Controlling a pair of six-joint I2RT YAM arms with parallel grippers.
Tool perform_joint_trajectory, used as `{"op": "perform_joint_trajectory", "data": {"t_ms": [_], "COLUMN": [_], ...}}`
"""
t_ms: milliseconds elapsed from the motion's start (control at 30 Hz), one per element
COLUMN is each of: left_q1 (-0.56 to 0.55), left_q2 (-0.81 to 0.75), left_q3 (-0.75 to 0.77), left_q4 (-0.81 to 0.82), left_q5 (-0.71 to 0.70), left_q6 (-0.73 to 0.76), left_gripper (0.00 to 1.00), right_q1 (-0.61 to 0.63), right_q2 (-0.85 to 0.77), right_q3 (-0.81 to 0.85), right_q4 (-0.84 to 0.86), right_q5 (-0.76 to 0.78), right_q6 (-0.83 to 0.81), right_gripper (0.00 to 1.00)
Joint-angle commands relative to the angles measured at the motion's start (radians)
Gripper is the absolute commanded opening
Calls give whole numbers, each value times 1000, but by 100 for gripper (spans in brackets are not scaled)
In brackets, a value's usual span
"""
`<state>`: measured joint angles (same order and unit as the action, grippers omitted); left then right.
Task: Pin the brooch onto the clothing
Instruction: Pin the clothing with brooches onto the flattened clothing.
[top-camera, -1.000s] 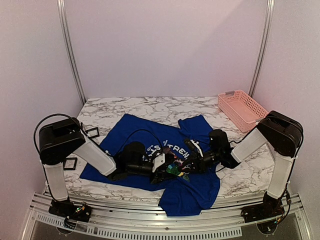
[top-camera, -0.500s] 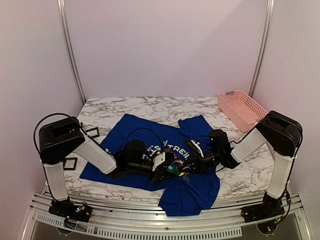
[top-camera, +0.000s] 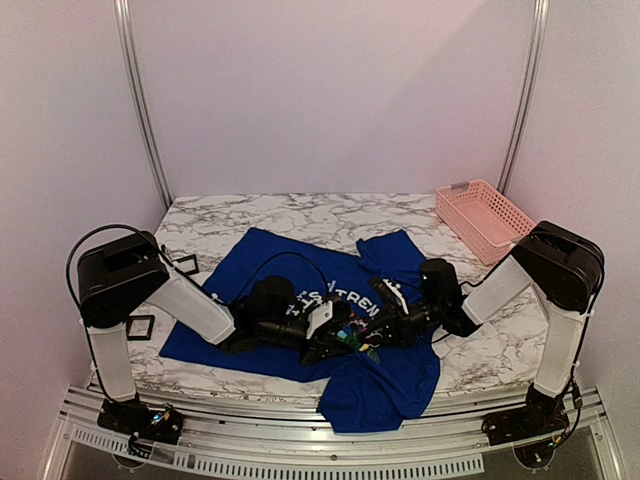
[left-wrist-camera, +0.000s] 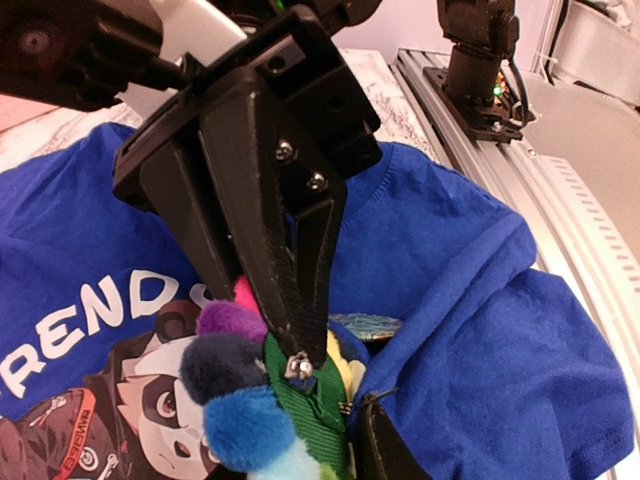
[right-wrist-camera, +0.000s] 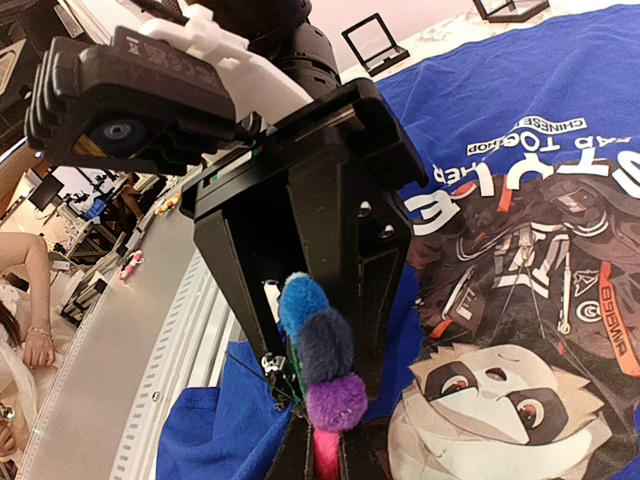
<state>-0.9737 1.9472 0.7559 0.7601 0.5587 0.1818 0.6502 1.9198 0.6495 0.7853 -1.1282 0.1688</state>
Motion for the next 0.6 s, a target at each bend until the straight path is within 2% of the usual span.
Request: {"op": "perform_joint_trajectory", "data": {"t_ms": [0,100,200,367,567], "left_q1": [-11,-10,-11,-10,-12], "left_q2": [-7,-10,-12,-12,-15], "left_q3": [27,26,26,24,22], "left_q4": [-16,-22,-25,-24,-22], "left_q5": [8,5,0,-2,-6], "left_q6": [35,33,32,31,30], "left_gripper": [4,2,2,2,2], "right_q1": [0,5,7,15,23], "right_q2": [-3,-10,-19,-30,-23], "right_q3": [7,2,-4,-10,-1], "right_q4": [23,22,14,16,16], "right_q5": [20,19,9,7,33], "right_q6": [41,38,34,33,30], "right_gripper": [5,10,20,29,29]}}
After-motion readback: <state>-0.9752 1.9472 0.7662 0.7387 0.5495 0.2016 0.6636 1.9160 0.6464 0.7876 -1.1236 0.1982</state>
